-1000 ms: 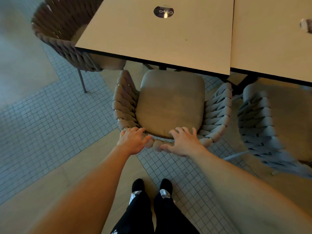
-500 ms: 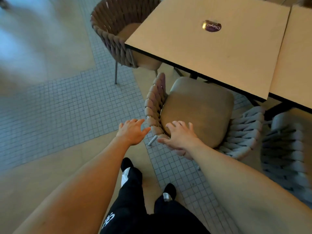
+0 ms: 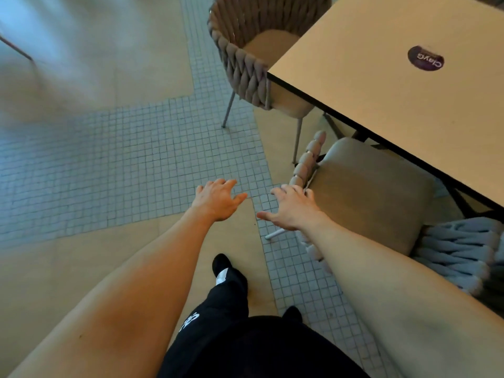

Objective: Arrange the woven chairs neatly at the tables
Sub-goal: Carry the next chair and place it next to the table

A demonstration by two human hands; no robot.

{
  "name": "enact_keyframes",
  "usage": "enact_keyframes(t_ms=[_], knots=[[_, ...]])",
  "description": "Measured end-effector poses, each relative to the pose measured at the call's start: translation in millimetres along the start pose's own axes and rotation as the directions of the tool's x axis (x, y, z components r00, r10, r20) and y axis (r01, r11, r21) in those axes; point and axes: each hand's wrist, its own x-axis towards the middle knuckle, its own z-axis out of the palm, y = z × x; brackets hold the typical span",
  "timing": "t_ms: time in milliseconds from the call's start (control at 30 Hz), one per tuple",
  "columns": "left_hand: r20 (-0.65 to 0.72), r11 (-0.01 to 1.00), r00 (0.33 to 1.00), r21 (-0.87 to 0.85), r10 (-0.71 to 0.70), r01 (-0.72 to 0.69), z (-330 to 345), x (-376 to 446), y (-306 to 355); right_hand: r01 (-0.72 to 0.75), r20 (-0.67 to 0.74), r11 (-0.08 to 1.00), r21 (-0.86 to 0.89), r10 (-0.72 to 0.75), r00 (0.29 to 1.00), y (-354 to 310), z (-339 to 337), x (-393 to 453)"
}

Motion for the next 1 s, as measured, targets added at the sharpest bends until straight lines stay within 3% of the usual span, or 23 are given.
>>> enact_keyframes(t_ms=[500, 1000], knots=[[0.015, 0.995, 0.997, -0.058, -0.077, 0.078, -64.2, 43.0, -136.0, 0.024, 0.01, 1.0, -0.019, -0.024, 1.0, -116.2, -45.8, 97.3], [0.037, 0.994, 0.996, -0.06, -0.086, 0.088, -129.8, 133.7, -203.8, 0.112, 0.069, 0.993, -0.027, -0.11, 0.992, -160.9, -90.1, 219.6]])
